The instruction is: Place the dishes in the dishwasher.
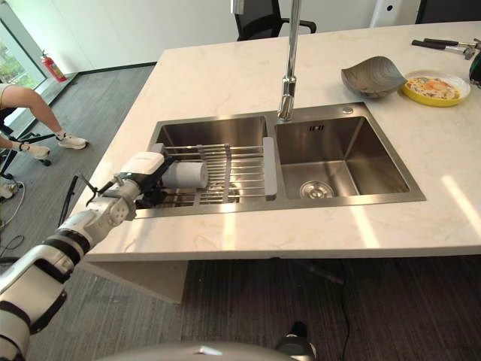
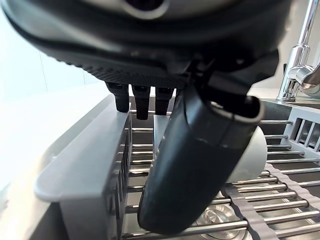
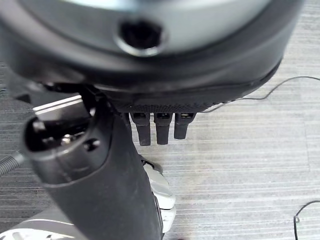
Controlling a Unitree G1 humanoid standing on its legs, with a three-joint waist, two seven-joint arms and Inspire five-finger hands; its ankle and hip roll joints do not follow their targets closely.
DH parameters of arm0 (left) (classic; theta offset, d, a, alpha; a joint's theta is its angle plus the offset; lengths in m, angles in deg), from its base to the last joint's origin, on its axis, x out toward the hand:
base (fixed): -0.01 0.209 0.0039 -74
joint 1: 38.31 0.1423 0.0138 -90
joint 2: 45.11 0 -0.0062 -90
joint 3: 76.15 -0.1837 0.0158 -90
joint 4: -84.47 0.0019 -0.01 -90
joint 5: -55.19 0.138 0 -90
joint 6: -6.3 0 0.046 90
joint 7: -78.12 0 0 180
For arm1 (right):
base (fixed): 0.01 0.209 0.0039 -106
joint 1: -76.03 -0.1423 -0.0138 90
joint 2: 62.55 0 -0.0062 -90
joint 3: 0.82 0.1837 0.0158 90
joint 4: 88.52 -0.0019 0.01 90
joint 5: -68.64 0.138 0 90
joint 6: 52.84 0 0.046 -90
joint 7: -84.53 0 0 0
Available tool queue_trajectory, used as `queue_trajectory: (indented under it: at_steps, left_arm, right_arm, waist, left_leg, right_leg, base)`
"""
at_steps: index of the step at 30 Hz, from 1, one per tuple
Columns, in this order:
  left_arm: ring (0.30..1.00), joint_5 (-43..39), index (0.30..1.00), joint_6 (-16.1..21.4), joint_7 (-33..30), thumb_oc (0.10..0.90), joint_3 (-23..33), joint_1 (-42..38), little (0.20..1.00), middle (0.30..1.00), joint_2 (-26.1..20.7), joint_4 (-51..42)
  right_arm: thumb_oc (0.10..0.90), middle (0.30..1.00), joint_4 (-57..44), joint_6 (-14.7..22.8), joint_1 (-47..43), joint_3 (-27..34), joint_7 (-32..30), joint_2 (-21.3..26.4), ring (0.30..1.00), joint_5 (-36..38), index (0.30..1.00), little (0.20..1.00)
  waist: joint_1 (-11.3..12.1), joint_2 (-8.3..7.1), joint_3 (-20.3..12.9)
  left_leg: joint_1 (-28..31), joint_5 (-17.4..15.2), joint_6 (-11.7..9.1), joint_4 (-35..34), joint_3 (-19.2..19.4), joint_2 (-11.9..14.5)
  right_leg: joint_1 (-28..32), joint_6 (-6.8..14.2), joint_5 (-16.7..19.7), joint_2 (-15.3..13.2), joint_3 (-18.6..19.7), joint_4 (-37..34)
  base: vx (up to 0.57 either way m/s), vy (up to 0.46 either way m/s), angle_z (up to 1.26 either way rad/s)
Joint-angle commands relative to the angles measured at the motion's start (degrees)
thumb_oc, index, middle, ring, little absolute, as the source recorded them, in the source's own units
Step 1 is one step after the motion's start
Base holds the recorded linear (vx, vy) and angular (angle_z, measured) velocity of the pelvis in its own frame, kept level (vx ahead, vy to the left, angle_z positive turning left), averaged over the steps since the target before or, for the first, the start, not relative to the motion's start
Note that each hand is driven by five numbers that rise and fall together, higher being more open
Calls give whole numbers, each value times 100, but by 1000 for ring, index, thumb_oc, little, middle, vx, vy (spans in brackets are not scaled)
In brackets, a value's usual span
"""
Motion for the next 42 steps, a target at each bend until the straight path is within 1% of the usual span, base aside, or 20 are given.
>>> queue_trajectory:
  at_steps: [1, 6, 11, 14, 19, 25, 29, 32, 34, 35, 36, 42]
  left_arm:
    - [900, 136, 900, 117, -299, 800, 323, -574, 900, 900, 26, -25]
    - [900, 133, 900, 173, -330, 800, 332, -497, 900, 900, 22, -198]
    - [900, 16, 900, 326, -433, 800, 457, -328, 900, 900, -6, -561]
    - [900, -29, 900, 446, -322, 800, 399, -179, 900, 900, -30, -727]
    - [900, -142, 900, 504, -262, 800, 396, -45, 900, 900, -26, -774]
    - [900, -183, 900, 423, -189, 800, 344, -68, 900, 900, 38, -503]
    - [900, -321, 900, 302, 138, 800, 111, -255, 900, 900, 214, -9]
    - [900, -347, 900, 283, 196, 800, 58, -343, 900, 900, 262, 153]
    - [900, -306, 900, 285, 314, 800, -112, -492, 900, 900, 297, 277]
    - [571, -307, 571, 286, 313, 580, -118, -499, 571, 571, 300, 282]
    - [300, -251, 300, 304, 341, 400, -216, -533, 300, 300, 304, 330]
    - [300, -176, 300, 359, 374, 400, -374, -606, 300, 300, 303, 287]
  right_arm:
    - [800, 900, 173, 115, -174, 19, -44, -176, 900, 207, 900, 900]
    - [800, 900, 136, 119, -173, 10, -47, -179, 900, 229, 900, 900]
    - [800, 900, 107, 126, -123, 60, -55, -192, 900, 275, 900, 900]
    - [800, 900, 111, 142, -108, 81, -58, -178, 900, 265, 900, 900]
    - [800, 900, 142, 140, -85, 105, -69, -184, 900, 268, 900, 900]
    - [800, 900, 172, 131, -75, 94, -79, -189, 900, 266, 900, 900]
    - [800, 900, 215, 108, -124, 62, -81, -147, 900, 268, 900, 900]
    - [800, 900, 233, 100, -121, 53, -73, -140, 900, 261, 900, 900]
    - [800, 900, 257, 93, -155, 44, -75, -106, 900, 240, 900, 900]
    - [800, 900, 257, 93, -155, 48, -75, -109, 900, 239, 900, 900]
    - [800, 900, 265, 81, -146, 33, -72, -96, 900, 226, 900, 900]
    - [800, 900, 269, 97, -167, 22, -74, -73, 900, 215, 900, 900]
  waist:
    - [-197, -367, -80]
    - [-209, -367, -79]
    - [-217, -384, -72]
    - [-234, -383, -75]
    - [-228, -375, -80]
    - [-255, -372, -91]
    - [-281, -350, -92]
    - [-278, -340, -93]
    - [-281, -328, -86]
    - [-278, -330, -84]
    - [-294, -328, -80]
    - [-289, -326, -67]
  left_leg:
    - [-346, 101, -86, 511, 56, 5]
    - [-338, 97, -92, 516, 65, 20]
    - [-343, 86, -97, 532, 75, 26]
    - [-344, 84, -103, 533, 94, 35]
    - [-320, 84, -101, 531, 106, 28]
    - [-313, 87, -99, 523, 129, 35]
    - [-301, 91, -84, 517, 139, 18]
    - [-297, 95, -81, 501, 143, 13]
    - [-292, 98, -76, 485, 147, 4]
    - [-292, 99, -76, 484, 147, 3]
    - [-289, 97, -73, 475, 152, -3]
    - [-297, 99, -71, 470, 154, -5]
  right_leg:
    - [377, 793, -247, -786, -305, 72]
    - [370, 786, -252, -778, -281, 70]
    - [373, 781, -252, -774, -280, 65]
    - [362, 780, -248, -776, -275, 65]
    - [366, 774, -238, -772, -269, 67]
    - [349, 770, -235, -765, -243, 61]
    - [340, 773, -227, -765, -225, 68]
    - [339, 776, -225, -768, -229, 63]
    - [335, 785, -211, -777, -237, 62]
    - [336, 786, -210, -777, -237, 62]
    - [330, 793, -205, -782, -230, 60]
    - [320, 796, -208, -792, -238, 74]
  base:
    - [0, 0, 0]
    - [0, 0, 0]
    - [-3, -5, -3]
    - [-2, -2, -6]
    - [8, 1, -4]
    - [2, 1, -5]
    - [0, 0, 0]
    - [0, 0, 0]
    - [0, 0, 0]
    - [0, 0, 0]
    - [0, 0, 0]
    - [0, 0, 0]
